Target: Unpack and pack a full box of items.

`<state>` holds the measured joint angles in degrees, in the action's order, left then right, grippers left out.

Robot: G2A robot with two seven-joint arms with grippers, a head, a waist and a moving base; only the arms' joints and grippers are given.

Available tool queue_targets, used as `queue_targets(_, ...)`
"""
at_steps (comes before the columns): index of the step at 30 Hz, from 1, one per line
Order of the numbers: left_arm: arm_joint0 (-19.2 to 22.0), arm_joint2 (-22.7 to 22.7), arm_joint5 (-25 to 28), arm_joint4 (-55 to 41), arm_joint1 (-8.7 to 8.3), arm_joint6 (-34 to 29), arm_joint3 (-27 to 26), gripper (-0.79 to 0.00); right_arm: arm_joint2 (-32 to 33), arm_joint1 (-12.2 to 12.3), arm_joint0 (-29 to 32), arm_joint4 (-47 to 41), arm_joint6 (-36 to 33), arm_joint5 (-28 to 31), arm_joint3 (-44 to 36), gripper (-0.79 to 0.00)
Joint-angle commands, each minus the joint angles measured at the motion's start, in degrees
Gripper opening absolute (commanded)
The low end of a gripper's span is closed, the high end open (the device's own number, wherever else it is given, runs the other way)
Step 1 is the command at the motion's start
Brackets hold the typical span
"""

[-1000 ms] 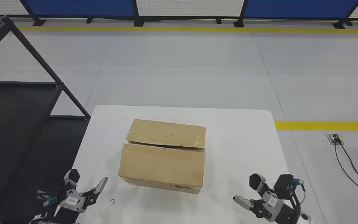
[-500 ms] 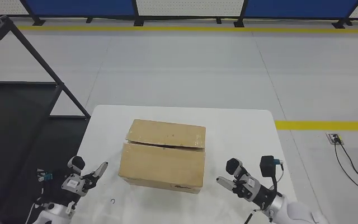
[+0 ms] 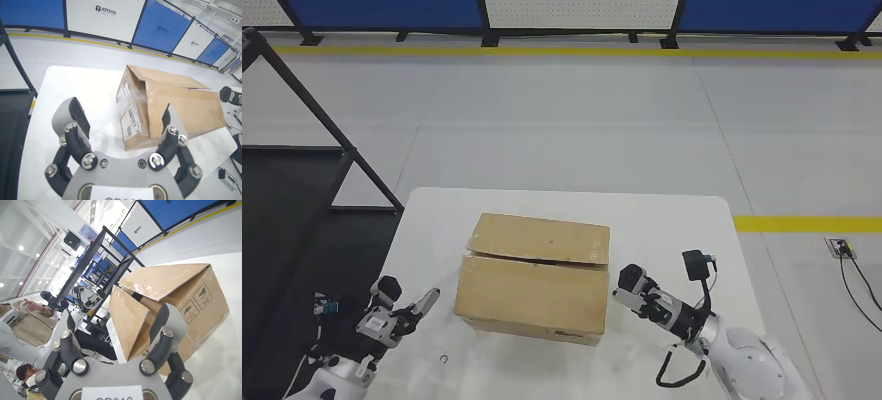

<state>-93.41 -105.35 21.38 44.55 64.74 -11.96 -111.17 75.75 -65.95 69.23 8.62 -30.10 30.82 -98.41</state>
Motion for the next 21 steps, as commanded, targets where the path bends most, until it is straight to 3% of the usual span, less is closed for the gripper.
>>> queue_targets(1, 0.00, 0.00, 0.00, -0.01, 0.00, 0.00, 0.00, 0.000, 0.00, 0.00, 0.00, 0.00, 0.00, 0.00, 0.00, 0.000)
queue_targets(6, 1.67, 0.55, -2.16, -2.96, 0.06, -1.47, 0.77, 0.000, -1.49, -0.24, -0.74, -0.70, 0.40, -0.62, 1.01, 0.000)
queue_targets(15, 1.54, -0.91, -0.85, -7.42, -0.11, -3.39, 0.29, 0.000, -5.14, -0.75, -7.22, -7.20, -5.32, 0.77, 8.36, 0.000)
queue_targets(21, 0.99, -1.00, -0.99, -8.04, -0.14, -3.89, 0.33, 0.000, -4.94, -0.54, -7.37, -12.90, -8.97, 6.14, 8.34, 0.000)
